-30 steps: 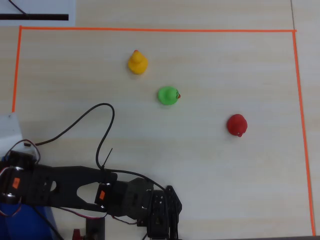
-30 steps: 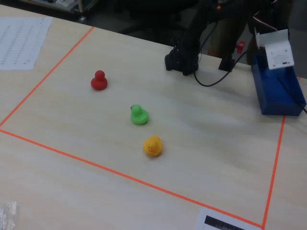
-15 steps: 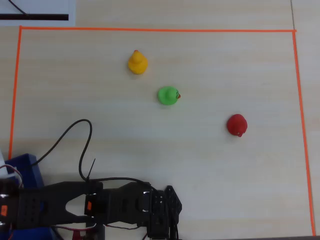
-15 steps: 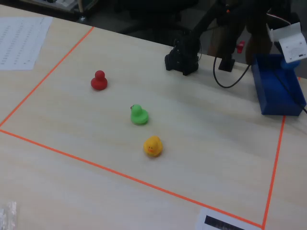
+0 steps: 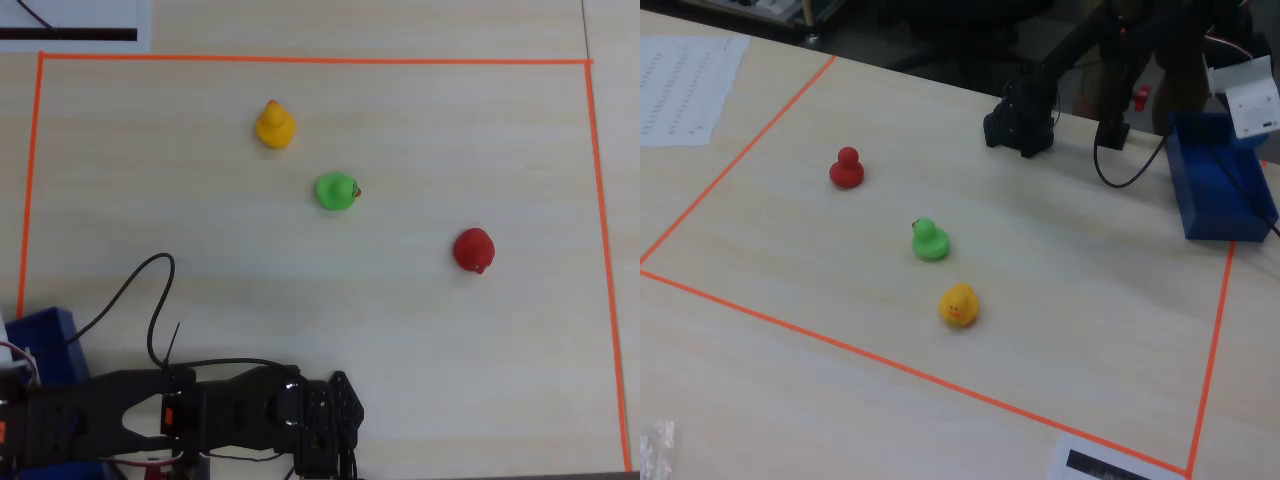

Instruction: Grasp blue duck and put it into box.

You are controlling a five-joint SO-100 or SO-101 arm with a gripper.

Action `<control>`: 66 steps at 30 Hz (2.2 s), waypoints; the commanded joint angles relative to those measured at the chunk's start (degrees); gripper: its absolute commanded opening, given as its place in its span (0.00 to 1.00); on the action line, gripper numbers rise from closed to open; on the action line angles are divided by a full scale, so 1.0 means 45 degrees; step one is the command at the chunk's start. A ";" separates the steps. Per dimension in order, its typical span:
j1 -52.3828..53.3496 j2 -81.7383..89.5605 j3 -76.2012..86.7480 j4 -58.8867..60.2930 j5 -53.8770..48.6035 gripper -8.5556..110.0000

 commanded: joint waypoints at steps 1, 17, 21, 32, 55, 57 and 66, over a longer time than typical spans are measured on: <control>-0.0488 0.0234 0.0195 0.0332 -0.0234 0.07; -0.0723 0.0117 0.0996 0.0371 -0.1484 0.36; -0.0586 0.0293 0.1152 0.0371 -0.1758 0.42; 0.4570 0.1289 -0.1602 0.0312 -0.4531 0.07; 1.5078 1.4668 1.8594 -0.4395 -1.1074 0.07; 1.5703 1.6973 2.1523 -0.5352 -1.1250 0.07; 1.8320 2.6328 2.8926 -0.6660 -1.1309 0.07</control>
